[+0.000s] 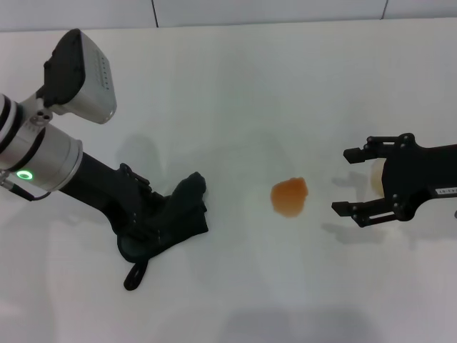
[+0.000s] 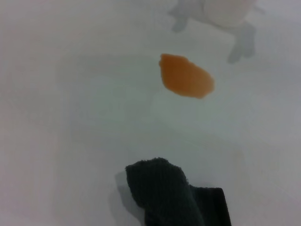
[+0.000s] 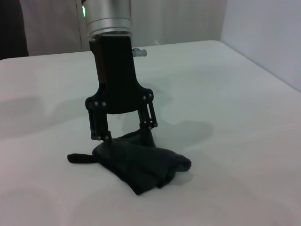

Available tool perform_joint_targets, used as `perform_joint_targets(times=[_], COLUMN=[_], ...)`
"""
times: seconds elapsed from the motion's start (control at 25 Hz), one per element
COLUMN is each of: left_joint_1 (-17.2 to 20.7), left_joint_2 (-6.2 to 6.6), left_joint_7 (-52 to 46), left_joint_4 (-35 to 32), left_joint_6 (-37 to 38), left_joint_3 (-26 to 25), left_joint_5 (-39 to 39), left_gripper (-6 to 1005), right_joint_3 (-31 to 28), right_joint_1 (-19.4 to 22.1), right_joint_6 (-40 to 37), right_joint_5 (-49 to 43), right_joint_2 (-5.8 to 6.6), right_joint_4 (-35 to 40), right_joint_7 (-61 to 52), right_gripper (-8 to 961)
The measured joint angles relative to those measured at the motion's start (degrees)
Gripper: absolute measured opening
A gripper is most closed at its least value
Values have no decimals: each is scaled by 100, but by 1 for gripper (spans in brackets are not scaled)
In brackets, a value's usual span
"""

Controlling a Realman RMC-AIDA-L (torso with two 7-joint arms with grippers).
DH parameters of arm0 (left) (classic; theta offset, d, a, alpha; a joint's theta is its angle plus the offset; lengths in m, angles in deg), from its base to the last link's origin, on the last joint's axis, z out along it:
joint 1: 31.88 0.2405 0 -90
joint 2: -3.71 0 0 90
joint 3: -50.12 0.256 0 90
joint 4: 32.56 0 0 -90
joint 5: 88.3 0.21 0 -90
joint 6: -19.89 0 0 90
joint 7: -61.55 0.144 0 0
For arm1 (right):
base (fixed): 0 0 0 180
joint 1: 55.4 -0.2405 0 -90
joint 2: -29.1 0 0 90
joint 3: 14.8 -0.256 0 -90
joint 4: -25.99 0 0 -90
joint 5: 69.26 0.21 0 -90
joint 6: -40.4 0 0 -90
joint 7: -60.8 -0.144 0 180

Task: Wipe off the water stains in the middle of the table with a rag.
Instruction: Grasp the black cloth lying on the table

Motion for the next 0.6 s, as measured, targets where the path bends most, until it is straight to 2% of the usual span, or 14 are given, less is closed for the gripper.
perform_joint_targets(times=[0.12, 0.6], left_joint_1=[-10, -17], left_joint_2=[0, 9], left_joint_7=[35, 60], left_joint_4=[53, 201], left_joint_6=[-24, -273], left_joint_3=[0, 200], left_joint_5=[1, -6], left_gripper=[672, 560], right_joint_3=[1, -2], right_joint_1=[0, 5], right_joint_6=[31, 56], right_joint_5=[0, 0], right_joint_2=[0, 0], right_joint_4=[-18, -69], right_joint_7=[2, 7], right_gripper=[855, 855])
